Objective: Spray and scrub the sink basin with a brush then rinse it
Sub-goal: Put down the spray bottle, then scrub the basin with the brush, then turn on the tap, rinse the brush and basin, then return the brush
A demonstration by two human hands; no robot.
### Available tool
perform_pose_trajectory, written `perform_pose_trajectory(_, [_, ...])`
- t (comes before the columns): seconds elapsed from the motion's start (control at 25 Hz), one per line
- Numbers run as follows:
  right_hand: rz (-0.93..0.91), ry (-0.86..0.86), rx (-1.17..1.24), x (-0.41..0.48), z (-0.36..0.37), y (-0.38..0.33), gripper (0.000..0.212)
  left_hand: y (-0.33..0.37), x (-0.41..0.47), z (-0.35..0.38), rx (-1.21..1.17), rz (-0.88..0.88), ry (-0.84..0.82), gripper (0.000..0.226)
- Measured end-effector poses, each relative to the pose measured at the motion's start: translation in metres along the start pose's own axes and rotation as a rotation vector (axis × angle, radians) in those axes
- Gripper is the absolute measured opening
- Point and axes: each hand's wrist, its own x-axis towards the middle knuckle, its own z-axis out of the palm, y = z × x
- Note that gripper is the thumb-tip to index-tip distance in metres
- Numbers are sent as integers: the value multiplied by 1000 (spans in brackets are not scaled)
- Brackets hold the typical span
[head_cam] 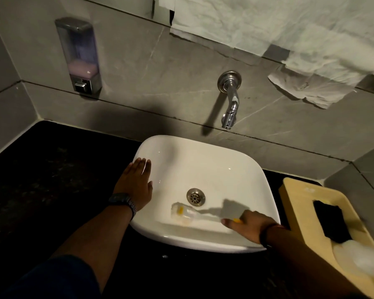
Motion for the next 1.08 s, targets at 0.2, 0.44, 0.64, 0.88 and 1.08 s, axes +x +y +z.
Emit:
perform_pose_trajectory(0.2, [-43, 206, 21, 24, 6, -67, 96, 0, 1, 1, -6, 4, -7, 66])
perform_pose_trajectory(0.44, [296, 325, 134, 15, -14, -6, 86, 0, 1, 5, 20, 18, -7, 66])
perform_pose_trajectory(0.64, [57, -66, -5, -5, -25, 11, 90, -2, -2, 4, 42, 65, -74, 63])
perform_pose_trajectory(0.88, [49, 292, 92, -12, -59, -17, 71, 74, 61, -63, -751, -96, 63, 32])
perform_pose_trajectory(1.08, [31, 336, 507, -5, -90, 6, 77, 171, 132, -133, -1304, -211, 13, 33])
